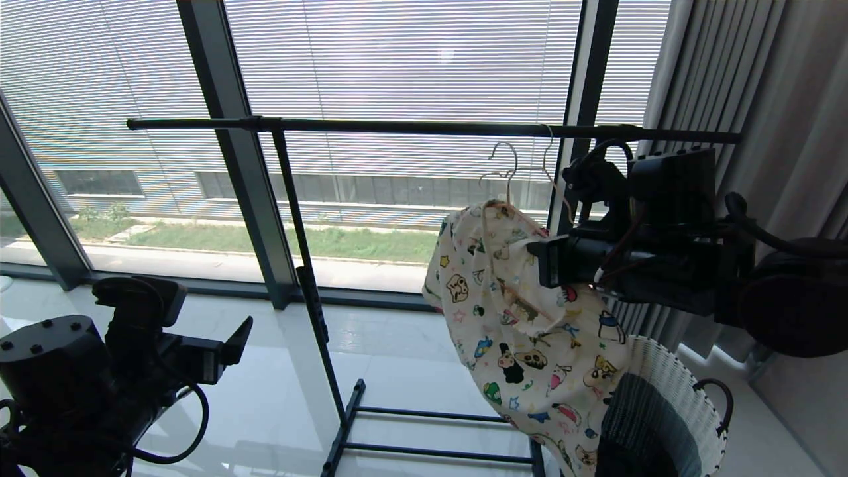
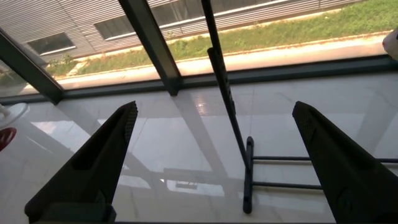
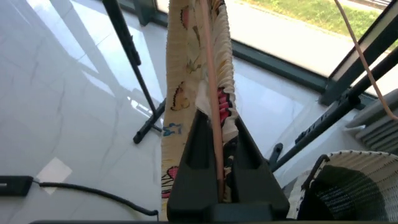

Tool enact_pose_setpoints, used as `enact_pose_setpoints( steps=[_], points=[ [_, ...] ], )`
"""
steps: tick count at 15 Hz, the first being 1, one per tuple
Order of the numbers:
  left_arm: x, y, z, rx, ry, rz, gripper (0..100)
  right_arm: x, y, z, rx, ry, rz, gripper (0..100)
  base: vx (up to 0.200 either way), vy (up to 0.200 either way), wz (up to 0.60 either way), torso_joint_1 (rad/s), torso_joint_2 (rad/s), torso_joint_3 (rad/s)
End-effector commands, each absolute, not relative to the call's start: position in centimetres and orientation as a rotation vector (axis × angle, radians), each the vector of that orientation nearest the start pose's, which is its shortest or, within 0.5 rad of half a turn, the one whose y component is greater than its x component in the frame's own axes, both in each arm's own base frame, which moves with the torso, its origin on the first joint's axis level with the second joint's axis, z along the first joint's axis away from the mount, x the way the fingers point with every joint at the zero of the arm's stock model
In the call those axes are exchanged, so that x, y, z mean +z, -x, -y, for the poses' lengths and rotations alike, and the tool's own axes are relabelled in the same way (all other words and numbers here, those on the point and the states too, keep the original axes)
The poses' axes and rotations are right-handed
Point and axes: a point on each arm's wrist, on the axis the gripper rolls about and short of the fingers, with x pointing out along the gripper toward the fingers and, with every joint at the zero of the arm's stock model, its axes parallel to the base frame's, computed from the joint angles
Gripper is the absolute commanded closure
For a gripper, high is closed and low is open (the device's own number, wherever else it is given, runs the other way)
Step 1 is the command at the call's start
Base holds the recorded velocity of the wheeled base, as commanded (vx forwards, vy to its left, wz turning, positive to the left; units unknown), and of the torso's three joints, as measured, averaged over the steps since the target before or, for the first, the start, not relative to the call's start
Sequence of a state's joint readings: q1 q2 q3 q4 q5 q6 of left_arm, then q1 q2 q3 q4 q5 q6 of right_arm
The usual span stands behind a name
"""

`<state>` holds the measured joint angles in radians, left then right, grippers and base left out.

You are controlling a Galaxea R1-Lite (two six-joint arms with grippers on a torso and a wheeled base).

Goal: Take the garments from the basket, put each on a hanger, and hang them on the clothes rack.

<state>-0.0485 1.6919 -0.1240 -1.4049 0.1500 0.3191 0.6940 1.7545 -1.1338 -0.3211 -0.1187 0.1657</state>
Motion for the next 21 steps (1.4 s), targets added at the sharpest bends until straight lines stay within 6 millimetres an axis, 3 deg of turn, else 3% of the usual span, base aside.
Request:
enact_pose_setpoints(
  steps=[1, 4, 7, 11, 21],
  points=[
    [10.7, -21.3, 0.9, 0.066, -0.335, -0.174, 0, 22.9, -26.8, -21.7, 0.528, -0.061, -0.306, 100, 0.000, 0.000, 0.00, 0.000, 0.00, 0.000],
    [10.7, -21.2, 1.3, 0.049, -0.337, -0.171, 0, 23.7, -28.5, -22.4, 0.414, -0.132, -0.266, 100, 0.000, 0.000, 0.00, 0.000, 0.00, 0.000],
    [10.9, -21.0, 2.4, -0.004, -0.338, -0.151, 0, 24.0, -28.6, -22.7, 0.412, -0.123, -0.254, 100, 0.000, 0.000, 0.00, 0.000, 0.00, 0.000],
    [11.1, -20.7, 3.5, -0.051, -0.341, -0.136, 0, 24.2, -28.5, -22.6, 0.415, -0.099, -0.239, 100, 0.200, 0.000, 0.00, -0.006, 0.00, 0.005],
    [11.1, -20.7, 3.5, -0.053, -0.343, -0.136, 0, 24.7, -27.9, -23.0, 0.440, -0.068, -0.220, 100, 0.200, 0.000, 0.00, 0.004, 0.00, 0.001]
  ],
)
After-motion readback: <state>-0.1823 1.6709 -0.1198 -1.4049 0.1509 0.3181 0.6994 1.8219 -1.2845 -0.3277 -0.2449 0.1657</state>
